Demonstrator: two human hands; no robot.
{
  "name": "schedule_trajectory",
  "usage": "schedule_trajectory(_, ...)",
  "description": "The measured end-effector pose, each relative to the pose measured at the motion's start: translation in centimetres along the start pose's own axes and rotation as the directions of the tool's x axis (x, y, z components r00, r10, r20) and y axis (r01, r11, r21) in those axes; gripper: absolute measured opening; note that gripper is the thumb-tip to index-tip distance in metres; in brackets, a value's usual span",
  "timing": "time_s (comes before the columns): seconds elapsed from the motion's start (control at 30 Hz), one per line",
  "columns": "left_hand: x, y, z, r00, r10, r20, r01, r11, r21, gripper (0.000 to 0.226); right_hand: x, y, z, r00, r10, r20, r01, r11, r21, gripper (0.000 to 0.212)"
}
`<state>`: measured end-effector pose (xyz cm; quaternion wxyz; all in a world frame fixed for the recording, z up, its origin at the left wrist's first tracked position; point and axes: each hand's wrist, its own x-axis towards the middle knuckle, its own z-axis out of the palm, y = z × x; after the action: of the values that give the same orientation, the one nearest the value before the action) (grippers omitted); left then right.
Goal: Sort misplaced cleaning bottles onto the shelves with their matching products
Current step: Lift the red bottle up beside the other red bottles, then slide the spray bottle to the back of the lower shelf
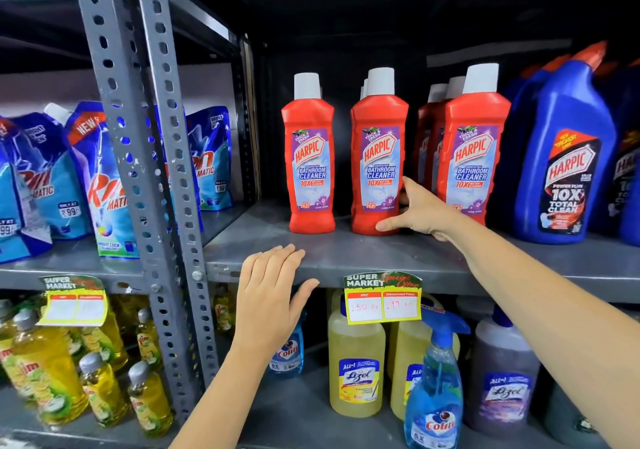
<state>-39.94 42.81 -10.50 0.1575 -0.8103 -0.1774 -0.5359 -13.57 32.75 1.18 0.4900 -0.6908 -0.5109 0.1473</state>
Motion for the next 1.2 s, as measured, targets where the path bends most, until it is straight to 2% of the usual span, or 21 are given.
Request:
schedule_trajectory(0.1, 0.0, 0.0, -0.2, 1.000, -0.005, 0.008, 0.005, 1.000, -0.005, 0.045, -0.4, -0.2, 0.2, 1.000, 0.011, 0.018, -0.011, 1.000, -0.016, 0.092)
schedule_trajectory(0.2, -0.1, 0.2, -0.3, 1.000, -0.013, 0.012, 0.013, 1.000, -0.027, 0.046, -1.2, -0.7, 0.0, 1.000, -0.002, -0.008, 0.000, 0.982, -0.188, 0.094)
schedule_trajectory(0.27, -0.3, 0.5, -0.3, 0.999, -0.030, 0.013, 0.030, 0.998, -0.046, 0.046, -2.5, -1.7, -0.6, 0.987, -0.044, -0.152, -0.002, 0.958, -0.287, 0.095)
schedule_trajectory(0.3, -0.5, 0.7, -0.3, 0.999, -0.036, 0.017, 0.037, 0.998, -0.045, 0.047, -3.5, -2.1, -0.9, 0.962, -0.100, -0.253, 0.027, 0.960, -0.279, 0.089)
schedule_trajectory(0.33, -0.9, 0.9, -0.3, 0.999, -0.039, 0.021, 0.040, 0.998, -0.037, 0.050, -4.9, -2.6, -1.1, 0.911, -0.185, -0.368, 0.094, 0.964, -0.250, 0.078)
schedule_trajectory(0.4, -2.4, 1.1, -0.3, 0.998, -0.058, 0.019, 0.059, 0.998, -0.023, 0.055, -8.7, -2.6, -1.0, 0.718, -0.356, -0.598, 0.290, 0.934, -0.208, 0.047)
schedule_trajectory(0.43, -3.7, 1.2, -0.2, 0.997, -0.072, 0.018, 0.073, 0.997, -0.022, 0.056, -11.0, -2.1, -0.7, 0.617, -0.412, -0.670, 0.374, 0.903, -0.211, 0.034)
schedule_trajectory(0.47, -5.2, 1.4, -0.1, 0.996, -0.089, 0.029, 0.089, 0.996, -0.027, 0.056, -13.2, -1.1, -0.2, 0.552, -0.440, -0.708, 0.421, 0.880, -0.218, 0.024)
schedule_trajectory(0.5, -7.1, 1.6, 0.1, 0.993, -0.105, 0.060, 0.108, 0.993, -0.043, 0.056, -15.2, 0.5, 0.4, 0.529, -0.451, -0.719, 0.436, 0.871, -0.226, 0.017)
schedule_trajectory(0.57, -11.7, 1.7, 0.8, 0.968, -0.148, 0.205, 0.168, 0.983, -0.081, 0.057, -18.0, 4.6, 2.1, 0.587, -0.385, -0.712, 0.364, 0.911, -0.192, 0.016)
schedule_trajectory(0.63, -17.0, 1.7, 1.6, 0.894, -0.166, 0.416, 0.207, 0.977, -0.056, 0.059, -19.9, 9.4, 4.0, 0.695, -0.203, -0.689, 0.208, 0.975, -0.077, 0.017)
schedule_trajectory(0.7, -22.4, 1.4, 2.5, 0.766, -0.151, 0.625, 0.196, 0.981, -0.003, 0.061, -21.6, 14.1, 5.6, 0.757, -0.058, -0.651, -0.004, 0.996, -0.093, 0.025)
schedule_trajectory(0.77, -26.8, 0.9, 3.1, 0.609, -0.140, 0.781, 0.173, 0.984, 0.041, 0.064, -22.8, 18.4, 6.6, 0.814, 0.080, -0.576, -0.216, 0.961, -0.171, 0.037)
schedule_trajectory(0.87, -30.3, 0.3, 3.4, 0.464, -0.149, 0.873, 0.174, 0.982, 0.075, 0.066, -23.4, 22.3, 7.6, 0.901, 0.332, -0.279, -0.375, 0.919, -0.120, 0.052)
schedule_trajectory(0.93, -31.0, 0.2, 3.3, 0.433, -0.160, 0.887, 0.194, 0.978, 0.082, 0.068, -23.3, 23.7, 8.3, 0.909, 0.393, -0.136, -0.407, 0.907, -0.104, 0.057)
schedule_trajectory(1.0, -30.9, 0.4, 3.2, 0.433, -0.173, 0.885, 0.199, 0.975, 0.093, 0.067, -23.1, 24.6, 9.0, 0.912, 0.398, -0.103, -0.407, 0.910, -0.085, 0.063)
schedule_trajectory(1.2, -31.7, 0.6, 3.8, 0.531, -0.169, 0.831, 0.166, 0.982, 0.094, 0.071, -22.3, 24.7, 11.9, 0.901, 0.427, -0.080, -0.431, 0.901, -0.052, 0.077)
